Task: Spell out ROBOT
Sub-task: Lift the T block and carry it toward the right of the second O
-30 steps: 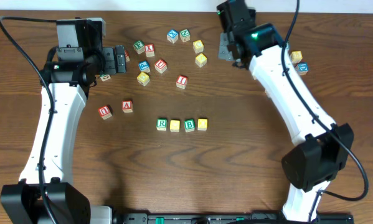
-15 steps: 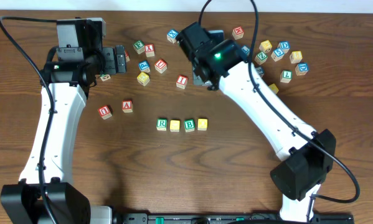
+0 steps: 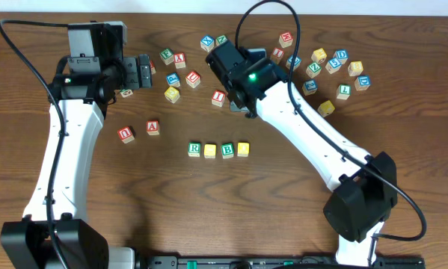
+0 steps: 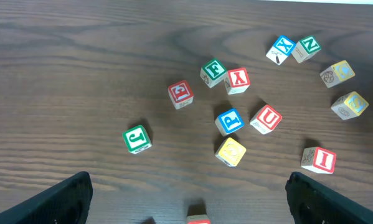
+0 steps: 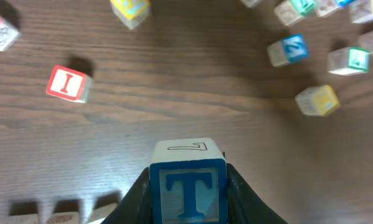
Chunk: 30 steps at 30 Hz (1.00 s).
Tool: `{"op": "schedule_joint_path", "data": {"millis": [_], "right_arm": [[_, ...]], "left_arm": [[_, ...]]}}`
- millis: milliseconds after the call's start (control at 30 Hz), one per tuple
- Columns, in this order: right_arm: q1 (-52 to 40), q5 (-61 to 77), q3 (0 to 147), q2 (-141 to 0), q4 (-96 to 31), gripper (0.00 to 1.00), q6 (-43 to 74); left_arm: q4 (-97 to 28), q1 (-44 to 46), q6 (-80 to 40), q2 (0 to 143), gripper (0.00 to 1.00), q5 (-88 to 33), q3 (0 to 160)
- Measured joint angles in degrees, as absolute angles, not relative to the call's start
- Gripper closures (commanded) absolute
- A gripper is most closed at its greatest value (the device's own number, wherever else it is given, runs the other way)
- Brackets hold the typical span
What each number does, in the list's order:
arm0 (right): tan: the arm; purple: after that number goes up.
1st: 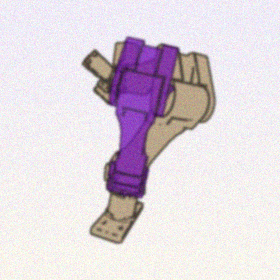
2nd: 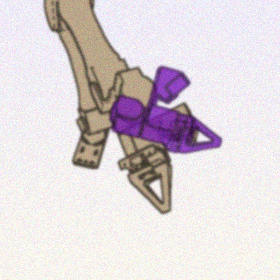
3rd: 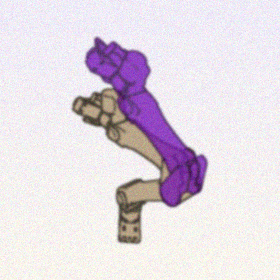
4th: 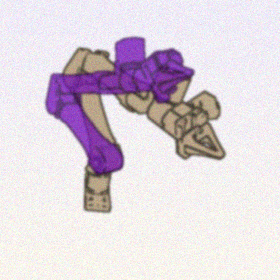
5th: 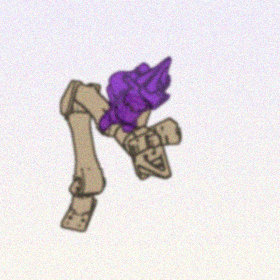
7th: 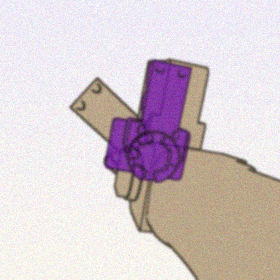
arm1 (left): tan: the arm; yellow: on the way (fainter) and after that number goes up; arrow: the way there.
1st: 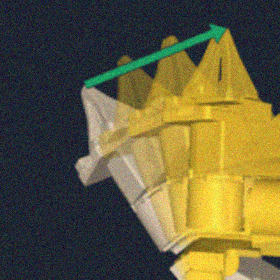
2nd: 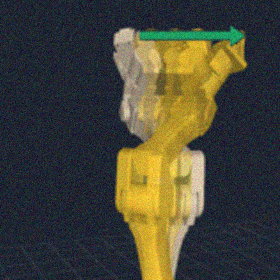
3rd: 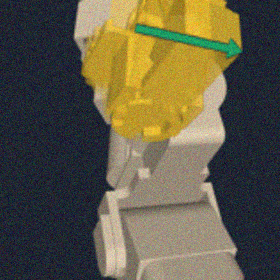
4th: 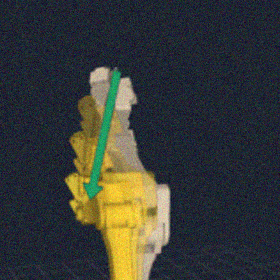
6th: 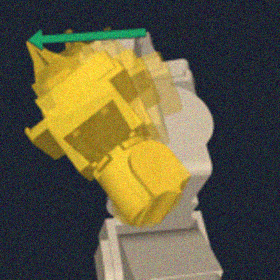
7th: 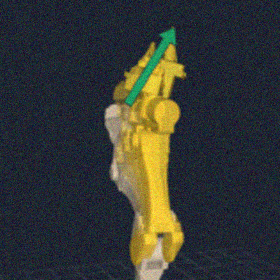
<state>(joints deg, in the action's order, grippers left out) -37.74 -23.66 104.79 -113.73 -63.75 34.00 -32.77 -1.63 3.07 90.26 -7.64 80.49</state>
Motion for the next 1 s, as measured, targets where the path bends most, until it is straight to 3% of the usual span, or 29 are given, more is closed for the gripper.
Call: {"op": "schedule_joint_path", "data": {"millis": [200, 700, 1000], "right_arm": [[-35.9, -19.5, 101.7, -113.7, -60.8, 0.88, 32.2], [-35.0, -16.7, 91.8, -108.4, -54.5, 0.80, 30.3], [-35.0, -15.2, 82.7, -101.0, -49.6, 0.81, 30.4]], "left_arm": [[-32.8, -1.6, 3.1, 90.3, 0.02, -7.6, 80.5], [-32.8, -1.6, 3.1, 90.3, 0.02, -7.6, 80.5], [-32.8, -1.6, 3.1, 90.3, 0.02, -7.6, 80.5]]}}
